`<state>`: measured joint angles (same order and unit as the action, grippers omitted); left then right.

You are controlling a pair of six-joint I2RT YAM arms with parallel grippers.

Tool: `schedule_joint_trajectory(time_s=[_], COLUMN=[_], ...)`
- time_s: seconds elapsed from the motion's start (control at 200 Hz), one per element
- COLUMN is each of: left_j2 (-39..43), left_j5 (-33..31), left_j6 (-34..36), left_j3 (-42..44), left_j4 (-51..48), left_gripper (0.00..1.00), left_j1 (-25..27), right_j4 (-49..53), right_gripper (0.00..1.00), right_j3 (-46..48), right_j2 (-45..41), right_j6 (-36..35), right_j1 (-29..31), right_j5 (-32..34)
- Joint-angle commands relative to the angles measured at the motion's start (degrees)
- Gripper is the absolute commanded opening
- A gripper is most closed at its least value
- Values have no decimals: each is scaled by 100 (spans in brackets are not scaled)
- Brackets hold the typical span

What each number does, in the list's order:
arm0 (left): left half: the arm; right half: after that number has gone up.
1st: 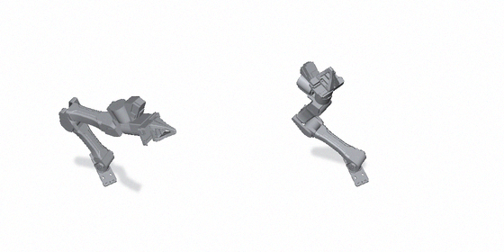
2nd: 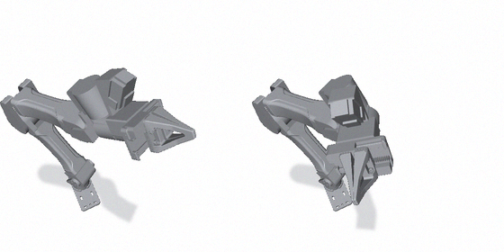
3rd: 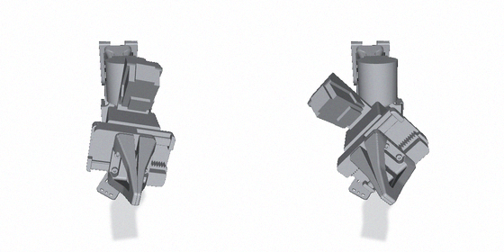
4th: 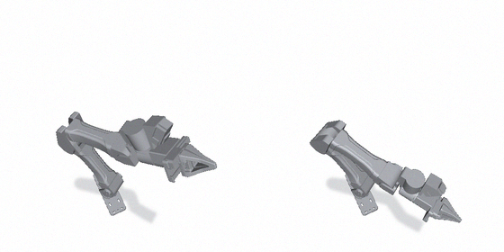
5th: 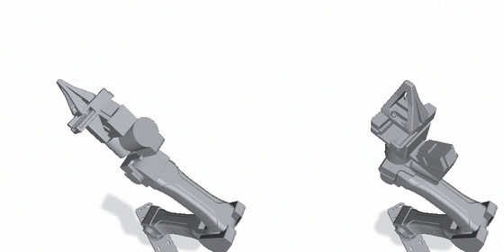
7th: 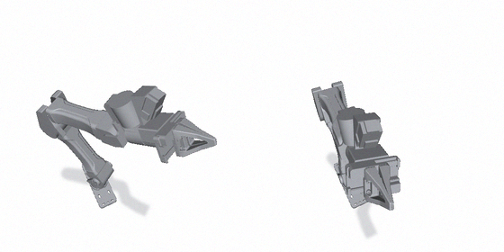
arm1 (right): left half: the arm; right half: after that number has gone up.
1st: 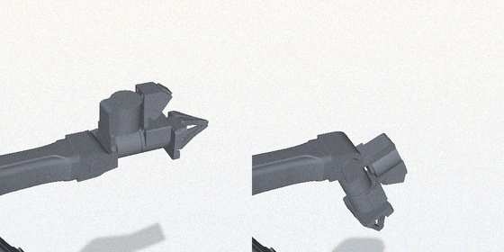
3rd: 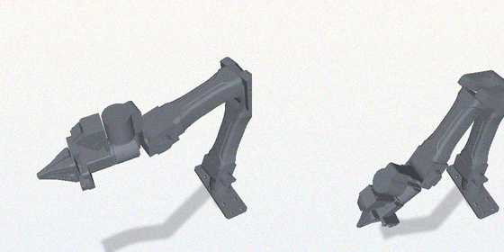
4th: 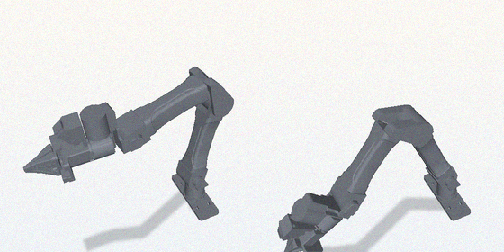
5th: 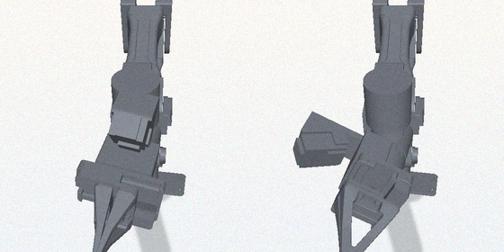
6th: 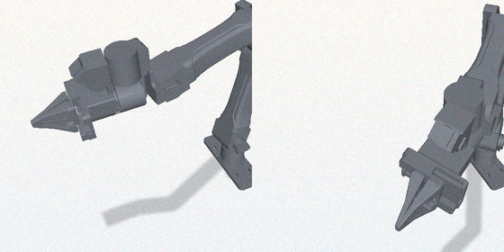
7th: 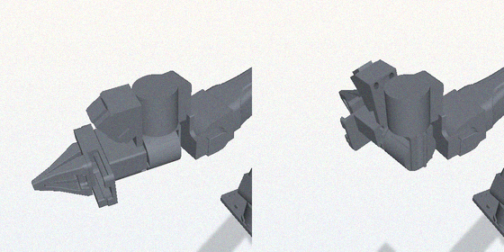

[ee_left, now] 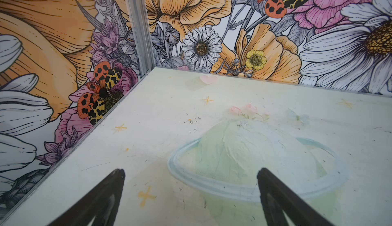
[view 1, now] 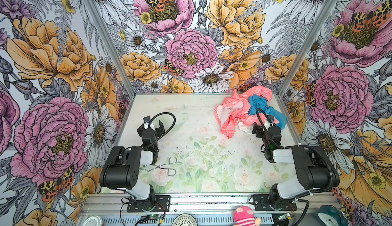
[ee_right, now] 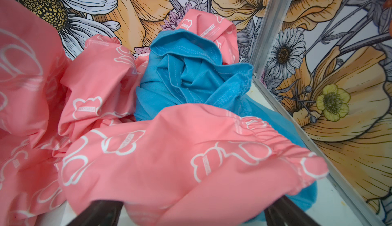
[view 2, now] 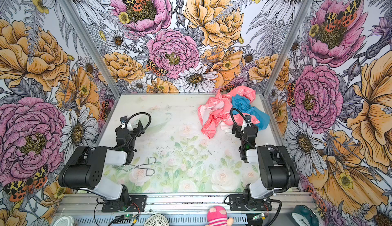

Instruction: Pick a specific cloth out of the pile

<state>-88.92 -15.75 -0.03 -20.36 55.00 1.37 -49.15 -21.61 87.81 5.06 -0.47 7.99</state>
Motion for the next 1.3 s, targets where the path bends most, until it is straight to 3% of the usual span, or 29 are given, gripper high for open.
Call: schedule_joint_trajectory(time_s=[0.0,0.28,0.49,0.716,0.921,1.076,1.291], left_j2=[-1,219,938,2536,4100,4751,5133], left_j5=[133,63,-216,-1002,-1129,-503,800], left_j6=[-23,-40,157,240,-721,-1401,-1488], left_j3=[-66,341,754,333,-179,-740,-1520], left_j4=[27,610,754,-1448,-3101,-4199,-5812], left_gripper=[99,99,99,99,99,99,99], left_j1=[-19,-5,254,1043,1700,1843,1859], right_j4=[-183,-209,1856,3791,4758,4728,3949], right_gripper=[99,100,99,99,100,98,85], right_j3=[-28,97,-128,-453,-860,-808,-233], right_j2=[26,-258,-2012,-3687,-4020,-3907,-3505], right_j6=[62,55,408,966,1735,2768,4551], right_j1=[-25,-18,47,54,63,63,57], right_j5=[123,149,396,-28,-713,-1046,-1105])
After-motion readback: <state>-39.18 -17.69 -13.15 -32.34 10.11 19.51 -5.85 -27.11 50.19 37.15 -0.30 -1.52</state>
